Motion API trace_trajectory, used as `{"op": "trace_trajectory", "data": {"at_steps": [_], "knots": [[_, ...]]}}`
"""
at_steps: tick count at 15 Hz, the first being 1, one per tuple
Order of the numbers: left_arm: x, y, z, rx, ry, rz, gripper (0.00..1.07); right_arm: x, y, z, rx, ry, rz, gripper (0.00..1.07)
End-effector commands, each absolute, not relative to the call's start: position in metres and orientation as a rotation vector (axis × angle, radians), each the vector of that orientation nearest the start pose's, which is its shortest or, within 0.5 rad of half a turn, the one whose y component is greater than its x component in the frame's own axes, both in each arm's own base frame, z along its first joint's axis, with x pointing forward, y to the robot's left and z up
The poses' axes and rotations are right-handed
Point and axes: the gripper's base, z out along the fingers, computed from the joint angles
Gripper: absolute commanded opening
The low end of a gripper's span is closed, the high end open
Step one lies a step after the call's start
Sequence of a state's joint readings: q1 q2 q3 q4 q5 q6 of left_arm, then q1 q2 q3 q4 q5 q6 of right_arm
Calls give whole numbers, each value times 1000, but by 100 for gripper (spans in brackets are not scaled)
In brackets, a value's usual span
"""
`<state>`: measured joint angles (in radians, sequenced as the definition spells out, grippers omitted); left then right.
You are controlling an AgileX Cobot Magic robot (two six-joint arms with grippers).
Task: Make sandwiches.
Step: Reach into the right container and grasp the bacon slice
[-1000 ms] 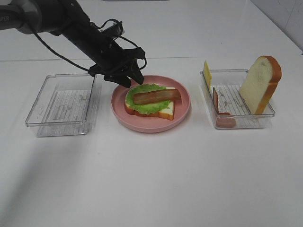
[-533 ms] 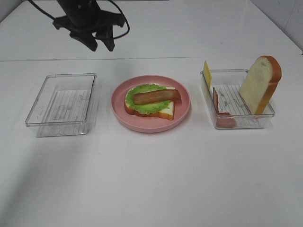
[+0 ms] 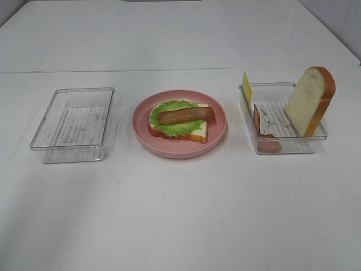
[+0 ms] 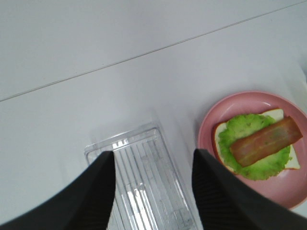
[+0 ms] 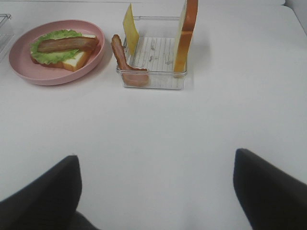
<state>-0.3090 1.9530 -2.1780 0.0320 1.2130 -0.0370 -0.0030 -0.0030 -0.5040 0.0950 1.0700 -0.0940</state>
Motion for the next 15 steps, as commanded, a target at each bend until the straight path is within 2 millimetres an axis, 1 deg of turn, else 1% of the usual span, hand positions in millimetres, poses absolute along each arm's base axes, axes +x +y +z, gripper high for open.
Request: {"op": "trace_trajectory", "data": {"at_steps": [1,2,3,4,5,6,7,8,9,11,12,13,15], "knots": [[369,-112,408,347,2533,-50,49,-8,8,278,-89,2020,53,82],[353,-107,410,350,2546,-42,49,-8,8,278,-89,2020,53,82],[322,-97,402,360,2599,-29,49,-8,8,278,-89,2020,53,82],[314,-94,399,363,2615,-25,49,-8,8,278,-89,2020,53,82],[301,-90,390,366,2653,-18,49,-8,8,278,-89,2020,53,82],[283,-85,383,360,2676,-19,49,-8,8,278,-89,2020,53,82],[277,-82,379,356,2685,-19,49,-8,8,278,-89,2020,53,82],[259,-77,370,341,2709,-18,49,-8,8,278,-89,2020,53,82],[227,-67,348,339,2730,-15,49,-8,8,278,-89,2020,53,82],[194,-56,332,339,2721,-18,49,-8,8,278,-89,2020,53,82],[185,-54,328,339,2716,-20,49,-8,8,278,-89,2020,53,82],[170,-49,318,339,2701,-24,49,-8,8,278,-89,2020,53,82],[138,-39,308,330,2612,-47,49,-8,7,278,-88,2020,46,82]]}}
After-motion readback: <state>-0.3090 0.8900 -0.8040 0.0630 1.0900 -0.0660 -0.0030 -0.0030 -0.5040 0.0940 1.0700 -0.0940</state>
